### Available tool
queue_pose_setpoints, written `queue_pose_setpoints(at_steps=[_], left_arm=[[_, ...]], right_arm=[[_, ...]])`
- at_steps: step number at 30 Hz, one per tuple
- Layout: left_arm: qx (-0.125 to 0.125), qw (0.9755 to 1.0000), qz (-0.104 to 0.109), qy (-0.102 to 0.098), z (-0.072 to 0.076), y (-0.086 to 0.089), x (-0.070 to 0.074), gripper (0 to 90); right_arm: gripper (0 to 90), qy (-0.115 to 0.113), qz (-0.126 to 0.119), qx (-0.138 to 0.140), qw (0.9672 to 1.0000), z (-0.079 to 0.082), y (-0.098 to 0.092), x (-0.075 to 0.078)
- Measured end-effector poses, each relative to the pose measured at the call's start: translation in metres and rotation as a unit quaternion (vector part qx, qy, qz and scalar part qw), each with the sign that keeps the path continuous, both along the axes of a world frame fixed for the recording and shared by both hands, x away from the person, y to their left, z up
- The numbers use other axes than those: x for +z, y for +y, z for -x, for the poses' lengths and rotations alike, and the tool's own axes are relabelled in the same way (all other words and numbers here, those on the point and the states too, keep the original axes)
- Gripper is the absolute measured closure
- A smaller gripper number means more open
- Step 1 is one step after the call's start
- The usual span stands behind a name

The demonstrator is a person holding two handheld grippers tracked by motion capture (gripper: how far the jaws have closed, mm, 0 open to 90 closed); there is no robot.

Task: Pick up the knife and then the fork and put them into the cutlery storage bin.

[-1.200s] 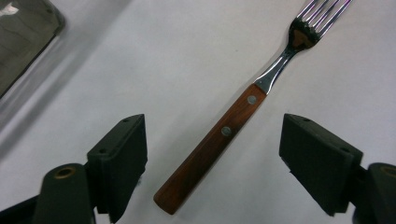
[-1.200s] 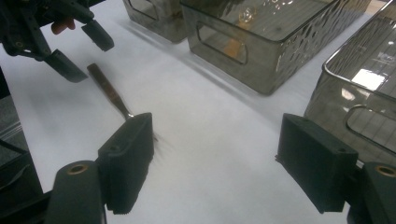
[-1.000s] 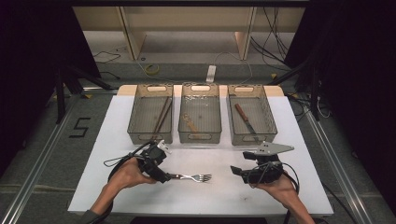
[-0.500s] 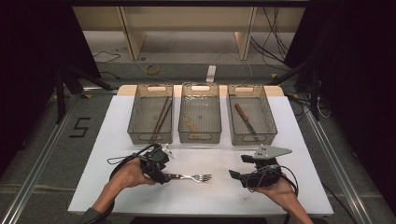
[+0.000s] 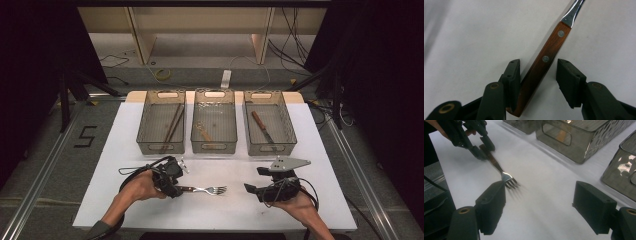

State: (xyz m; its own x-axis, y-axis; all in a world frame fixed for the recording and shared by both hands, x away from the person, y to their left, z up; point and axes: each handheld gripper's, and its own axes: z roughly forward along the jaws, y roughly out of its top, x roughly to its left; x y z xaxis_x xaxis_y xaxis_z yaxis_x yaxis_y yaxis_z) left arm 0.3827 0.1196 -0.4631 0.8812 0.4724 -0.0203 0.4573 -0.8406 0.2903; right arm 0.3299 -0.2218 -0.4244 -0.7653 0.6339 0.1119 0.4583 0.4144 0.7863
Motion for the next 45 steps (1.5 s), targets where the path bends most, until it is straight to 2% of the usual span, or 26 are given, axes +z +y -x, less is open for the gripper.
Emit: queue_pose_setpoints(at_steps=[4,11,15,16,18,20,23,27,29,30,32,35,38,42,45], left_arm=[[-0.001,1.0000,-0.001,0.000,0.000,-0.001,0.000,56.7],[-0.032,0.9994,-0.013,-0.001,0.003,-0.002,0.001,67.0],[-0.045,0.9988,-0.016,0.000,0.005,-0.003,0.002,73.1],[-0.042,0.9991,-0.011,0.000,0.006,-0.003,0.001,73.9],[-0.044,0.9990,-0.010,-0.002,0.006,-0.003,0.001,74.4],[-0.053,0.9984,-0.020,-0.006,0.006,-0.004,0.002,74.7],[-0.052,0.9984,-0.020,-0.008,0.007,-0.004,0.002,75.1],[-0.048,0.9988,-0.003,-0.002,0.009,-0.004,0.002,75.3],[-0.051,0.9987,-0.002,-0.001,0.011,-0.007,0.004,75.3],[-0.053,0.9986,0.001,-0.002,0.011,-0.008,0.006,75.3],[-0.041,0.9990,0.015,0.004,0.012,-0.010,0.008,75.3],[-0.038,0.9990,0.020,0.008,0.015,-0.014,0.013,75.3],[-0.048,0.9982,0.034,0.017,0.018,-0.019,0.018,75.3],[-0.048,0.9973,0.048,0.028,0.023,-0.024,0.021,75.3],[-0.057,0.9971,0.044,0.025,0.025,-0.028,0.025,75.3]], right_arm=[[26.7,0.001,0.002,0.001,1.0000,0.000,0.000,0.000],[27.0,0.003,0.002,0.003,1.0000,-0.001,0.000,0.000],[27.3,0.002,0.008,0.001,1.0000,-0.001,0.001,-0.001],[27.3,0.002,0.010,0.001,1.0000,-0.001,0.001,-0.001],[27.3,0.003,0.010,0.002,0.9999,-0.001,0.001,-0.001],[27.4,0.003,0.010,0.003,0.9999,-0.001,0.001,-0.001],[27.5,0.003,0.010,0.004,0.9999,-0.001,0.002,-0.001],[27.5,0.001,0.009,0.006,0.9999,0.000,0.002,-0.001],[27.5,-0.003,0.009,0.008,0.9999,0.001,0.004,0.000],[27.5,-0.003,0.009,0.011,0.9999,0.001,0.004,0.000],[27.5,-0.008,0.010,0.016,0.9998,0.002,0.007,0.001],[27.5,-0.020,0.014,0.033,0.9992,0.005,0.016,0.002],[27.5,-0.032,0.019,0.054,0.9979,0.009,0.027,0.003],[27.5,-0.044,0.027,0.080,0.9954,0.017,0.040,0.002],[27.5,-0.050,0.039,0.099,0.9931,0.021,0.052,0.000]])
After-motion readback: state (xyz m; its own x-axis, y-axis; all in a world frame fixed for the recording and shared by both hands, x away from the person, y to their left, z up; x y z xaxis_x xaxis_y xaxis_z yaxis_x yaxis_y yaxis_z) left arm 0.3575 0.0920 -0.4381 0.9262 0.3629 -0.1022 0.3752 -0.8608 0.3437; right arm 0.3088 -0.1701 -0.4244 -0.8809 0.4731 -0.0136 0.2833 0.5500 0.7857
